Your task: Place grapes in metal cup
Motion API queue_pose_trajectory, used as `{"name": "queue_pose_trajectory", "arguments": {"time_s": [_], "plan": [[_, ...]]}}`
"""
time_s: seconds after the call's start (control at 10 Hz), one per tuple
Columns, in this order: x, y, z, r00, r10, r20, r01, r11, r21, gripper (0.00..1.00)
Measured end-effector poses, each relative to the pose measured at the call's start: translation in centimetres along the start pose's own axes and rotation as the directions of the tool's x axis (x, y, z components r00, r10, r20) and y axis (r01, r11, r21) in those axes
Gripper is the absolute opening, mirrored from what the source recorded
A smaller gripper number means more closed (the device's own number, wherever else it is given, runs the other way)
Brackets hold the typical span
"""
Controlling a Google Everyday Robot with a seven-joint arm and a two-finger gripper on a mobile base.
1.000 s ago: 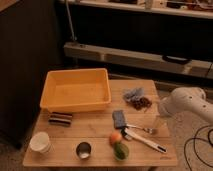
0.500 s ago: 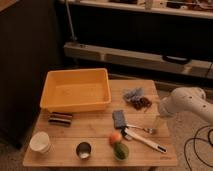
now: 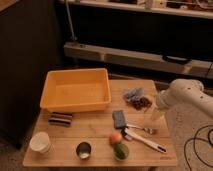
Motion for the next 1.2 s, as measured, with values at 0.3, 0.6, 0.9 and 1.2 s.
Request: {"name": "queue_pose_trajectory", "arguments": {"time_s": [0.3, 0.6, 0.9, 1.2], "plan": [[-0.6, -1.5, 0.1, 0.997, 0.044, 0.057, -0.041, 0.998, -0.052, 0.8], [0.2, -2.2, 0.8, 0.984, 0.121, 0.129, -0.105, 0.987, -0.12, 0.8], [0.4, -2.6, 1.5, 0.973, 0.141, 0.182, -0.119, 0.985, -0.124, 0.8], [0.4, -3.0, 2.0, 0.968, 0.132, 0.215, -0.116, 0.99, -0.085, 0.8]]}}
